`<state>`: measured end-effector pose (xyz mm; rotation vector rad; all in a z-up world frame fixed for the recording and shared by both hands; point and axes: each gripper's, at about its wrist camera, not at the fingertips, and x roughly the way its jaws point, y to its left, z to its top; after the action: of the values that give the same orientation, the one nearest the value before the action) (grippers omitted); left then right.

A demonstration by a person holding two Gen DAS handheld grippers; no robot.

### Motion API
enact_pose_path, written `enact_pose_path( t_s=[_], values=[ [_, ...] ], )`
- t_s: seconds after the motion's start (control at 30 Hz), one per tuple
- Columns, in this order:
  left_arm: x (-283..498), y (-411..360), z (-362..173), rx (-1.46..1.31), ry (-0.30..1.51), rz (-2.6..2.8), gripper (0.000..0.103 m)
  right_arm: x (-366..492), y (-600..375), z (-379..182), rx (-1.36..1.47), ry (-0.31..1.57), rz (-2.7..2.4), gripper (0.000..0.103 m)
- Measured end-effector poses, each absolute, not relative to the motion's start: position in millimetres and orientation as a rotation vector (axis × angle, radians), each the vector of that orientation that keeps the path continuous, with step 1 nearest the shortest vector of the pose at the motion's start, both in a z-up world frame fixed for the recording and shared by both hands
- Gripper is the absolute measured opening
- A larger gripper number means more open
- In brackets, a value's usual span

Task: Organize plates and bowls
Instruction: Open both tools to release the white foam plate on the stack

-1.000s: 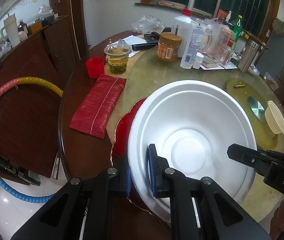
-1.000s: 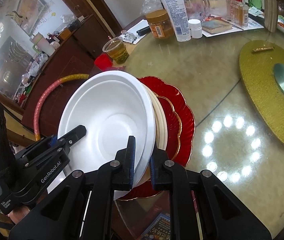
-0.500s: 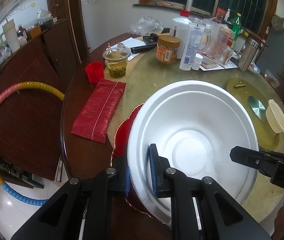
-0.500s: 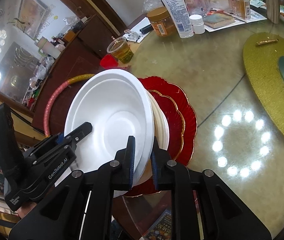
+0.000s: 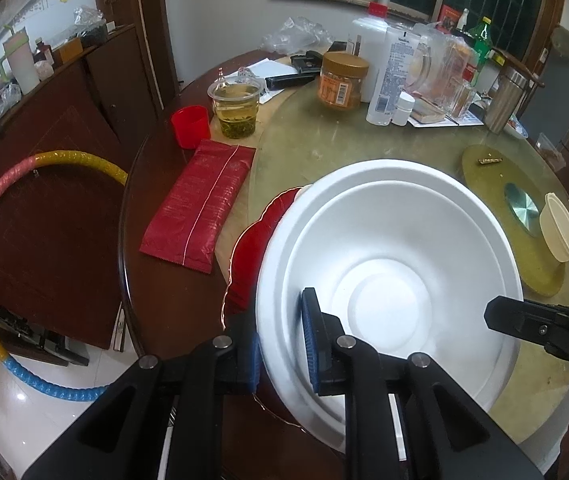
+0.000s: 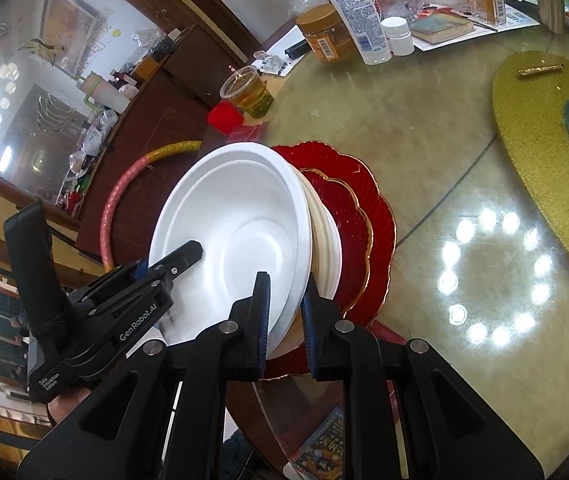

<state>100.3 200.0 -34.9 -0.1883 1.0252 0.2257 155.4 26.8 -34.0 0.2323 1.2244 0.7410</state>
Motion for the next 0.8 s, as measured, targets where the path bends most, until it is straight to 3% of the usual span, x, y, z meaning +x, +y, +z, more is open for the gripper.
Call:
enact_pose_path(
  t_s=[0.2,0.33,0.43,0.6,0.67,0.73,0.8],
  values=[
    [100.8,199.0,-32.9,-0.184,1.034,0.248,0.022,155.3,22.4,-35.1,0.253,1.219,0.756,0.016],
    [99.0,203.0,-30.7,-0.202,1.02,0.27,0.041,155.5,17.3,-34.7,0.268,1.211,0.763,0.016],
    [97.2,202.4,-28.6,-0.197,1.008,0.276,0.044,155.7,14.2,-35.3,0.286,1.208,0.767,0.016],
    [94.4,200.3,-23.8,-0.176,0.979,0.3,0.058,154.2,10.7,-35.0,0.3,1.201,0.773,0.016],
    [92.0,200.8,-19.1,-0.163,0.954,0.333,0.066,154.7,8.5,-34.9,0.32,1.196,0.779,0.029],
    [87.7,200.3,-12.5,-0.15,0.91,0.366,0.07,154.9,5.1,-34.3,0.363,1.187,0.794,0.061],
    [81.0,197.5,-2.5,-0.134,0.845,0.396,0.072,154.4,2.4,-32.8,0.39,1.173,0.798,0.072]
  ],
)
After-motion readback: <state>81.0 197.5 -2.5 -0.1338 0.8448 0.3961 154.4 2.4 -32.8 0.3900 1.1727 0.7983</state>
